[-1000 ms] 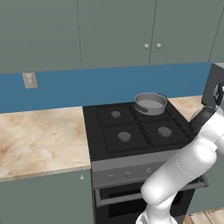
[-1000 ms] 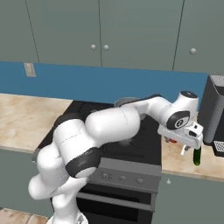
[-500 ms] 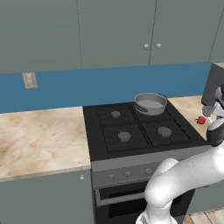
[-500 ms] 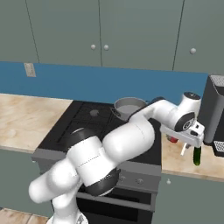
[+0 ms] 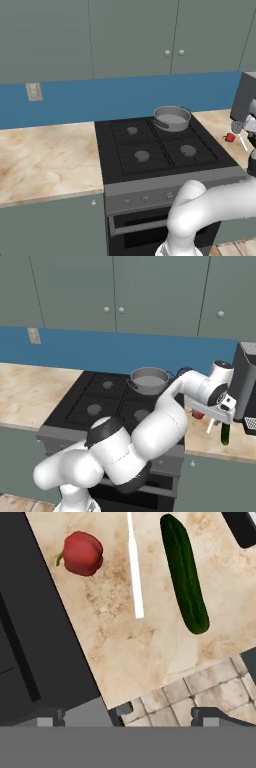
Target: Put the cucumber and bell pepper in the pot. Retrieve the spatula and lightly stir the vegetables in the pot.
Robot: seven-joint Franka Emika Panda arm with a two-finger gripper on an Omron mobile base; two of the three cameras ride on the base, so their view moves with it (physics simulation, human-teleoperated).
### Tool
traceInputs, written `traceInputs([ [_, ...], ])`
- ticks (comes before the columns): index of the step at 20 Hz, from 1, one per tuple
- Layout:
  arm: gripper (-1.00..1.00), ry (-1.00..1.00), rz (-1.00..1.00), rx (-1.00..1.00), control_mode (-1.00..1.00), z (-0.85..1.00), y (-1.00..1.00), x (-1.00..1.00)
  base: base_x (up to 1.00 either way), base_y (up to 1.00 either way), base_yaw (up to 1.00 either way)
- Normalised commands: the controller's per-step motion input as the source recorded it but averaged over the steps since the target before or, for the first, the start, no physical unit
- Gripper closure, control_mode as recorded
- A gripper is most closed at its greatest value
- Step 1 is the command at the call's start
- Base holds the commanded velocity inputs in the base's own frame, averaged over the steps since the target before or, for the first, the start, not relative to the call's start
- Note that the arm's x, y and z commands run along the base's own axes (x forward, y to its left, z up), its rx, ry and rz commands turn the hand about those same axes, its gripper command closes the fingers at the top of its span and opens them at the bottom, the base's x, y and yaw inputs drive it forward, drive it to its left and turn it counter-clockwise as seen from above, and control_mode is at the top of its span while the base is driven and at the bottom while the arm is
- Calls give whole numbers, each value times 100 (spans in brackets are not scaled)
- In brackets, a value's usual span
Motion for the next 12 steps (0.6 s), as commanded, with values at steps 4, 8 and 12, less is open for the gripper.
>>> traceInputs([
  [4, -100, 0, 0, 0, -100, -23, -30, 0, 0, 0, 0],
  [8, -100, 0, 0, 0, -100, -23, -40, 0, 0, 0, 0],
  [12, -100, 0, 0, 0, -100, -21, -32, 0, 0, 0, 0],
])
